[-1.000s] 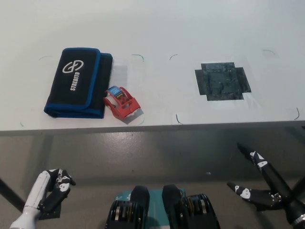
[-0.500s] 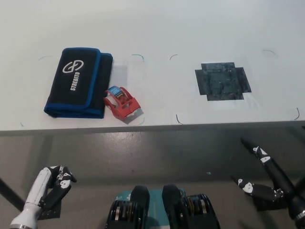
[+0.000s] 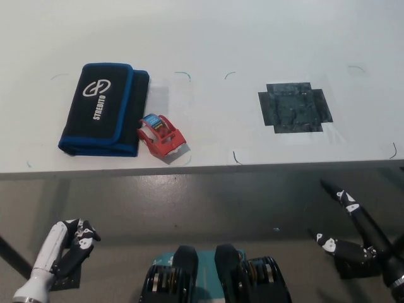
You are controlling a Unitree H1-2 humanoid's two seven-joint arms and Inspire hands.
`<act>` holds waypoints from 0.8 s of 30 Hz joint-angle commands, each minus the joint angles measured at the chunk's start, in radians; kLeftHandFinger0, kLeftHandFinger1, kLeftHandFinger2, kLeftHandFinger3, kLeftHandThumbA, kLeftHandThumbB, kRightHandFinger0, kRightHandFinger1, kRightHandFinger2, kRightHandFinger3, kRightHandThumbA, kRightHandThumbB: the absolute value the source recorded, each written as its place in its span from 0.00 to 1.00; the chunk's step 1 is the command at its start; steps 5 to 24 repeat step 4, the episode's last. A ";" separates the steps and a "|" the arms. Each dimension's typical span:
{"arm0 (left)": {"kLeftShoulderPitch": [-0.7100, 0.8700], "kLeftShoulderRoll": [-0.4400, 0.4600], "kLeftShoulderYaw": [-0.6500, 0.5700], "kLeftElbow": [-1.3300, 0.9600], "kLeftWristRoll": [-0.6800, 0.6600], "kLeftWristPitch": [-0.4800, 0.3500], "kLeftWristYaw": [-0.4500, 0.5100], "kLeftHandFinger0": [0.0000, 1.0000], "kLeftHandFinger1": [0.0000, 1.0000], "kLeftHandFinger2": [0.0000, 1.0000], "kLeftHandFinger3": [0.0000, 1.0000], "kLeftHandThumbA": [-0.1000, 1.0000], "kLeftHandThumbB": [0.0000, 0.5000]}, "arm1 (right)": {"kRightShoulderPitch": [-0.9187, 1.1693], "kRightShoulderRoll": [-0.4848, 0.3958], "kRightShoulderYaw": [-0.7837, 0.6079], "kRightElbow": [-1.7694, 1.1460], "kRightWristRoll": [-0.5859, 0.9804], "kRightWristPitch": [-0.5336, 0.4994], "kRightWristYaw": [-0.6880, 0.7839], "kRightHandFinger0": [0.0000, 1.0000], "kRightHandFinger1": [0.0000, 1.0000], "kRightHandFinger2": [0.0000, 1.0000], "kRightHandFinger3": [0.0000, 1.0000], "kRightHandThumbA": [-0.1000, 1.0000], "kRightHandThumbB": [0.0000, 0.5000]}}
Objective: Use the right hand to move the tape on the right hand side to the notebook on the left hand side
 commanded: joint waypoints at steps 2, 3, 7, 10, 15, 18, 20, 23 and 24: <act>-0.016 0.023 0.006 -0.017 -0.003 -0.009 0.005 0.02 0.02 0.17 0.27 0.51 0.47 | -0.024 -0.015 -0.020 -0.017 0.018 -0.038 -0.017 1.00 1.00 1.00 1.00 0.69 0.18; -0.017 0.024 0.004 -0.011 0.006 -0.016 0.009 0.03 0.02 0.18 0.27 0.53 0.47 | -0.024 -0.014 -0.021 -0.015 0.028 -0.041 -0.012 1.00 1.00 1.00 1.00 0.66 0.15; -0.017 0.025 0.003 -0.009 0.007 -0.022 0.009 0.03 0.02 0.17 0.27 0.53 0.47 | -0.025 -0.014 -0.021 -0.011 0.028 -0.048 -0.013 1.00 1.00 1.00 1.00 0.65 0.13; -0.017 0.025 0.003 -0.009 0.007 -0.022 0.009 0.03 0.02 0.17 0.27 0.53 0.47 | -0.025 -0.014 -0.021 -0.011 0.028 -0.048 -0.013 1.00 1.00 1.00 1.00 0.65 0.13; -0.017 0.025 0.003 -0.009 0.007 -0.022 0.009 0.03 0.02 0.17 0.27 0.53 0.47 | -0.025 -0.014 -0.021 -0.011 0.028 -0.048 -0.013 1.00 1.00 1.00 1.00 0.65 0.13; -0.017 0.025 0.003 -0.009 0.007 -0.022 0.009 0.03 0.02 0.17 0.27 0.53 0.47 | -0.025 -0.014 -0.021 -0.011 0.028 -0.048 -0.013 1.00 1.00 1.00 1.00 0.65 0.13; -0.017 0.025 0.003 -0.009 0.007 -0.022 0.009 0.03 0.02 0.17 0.27 0.53 0.47 | -0.025 -0.014 -0.021 -0.011 0.028 -0.048 -0.013 1.00 1.00 1.00 1.00 0.65 0.13; -0.017 0.025 0.003 -0.009 0.007 -0.022 0.009 0.03 0.02 0.17 0.27 0.53 0.47 | -0.025 -0.014 -0.021 -0.011 0.028 -0.048 -0.013 1.00 1.00 1.00 1.00 0.65 0.13; -0.017 0.025 0.003 -0.009 0.007 -0.022 0.009 0.03 0.02 0.17 0.27 0.53 0.47 | -0.025 -0.014 -0.021 -0.011 0.028 -0.048 -0.013 1.00 1.00 1.00 1.00 0.65 0.13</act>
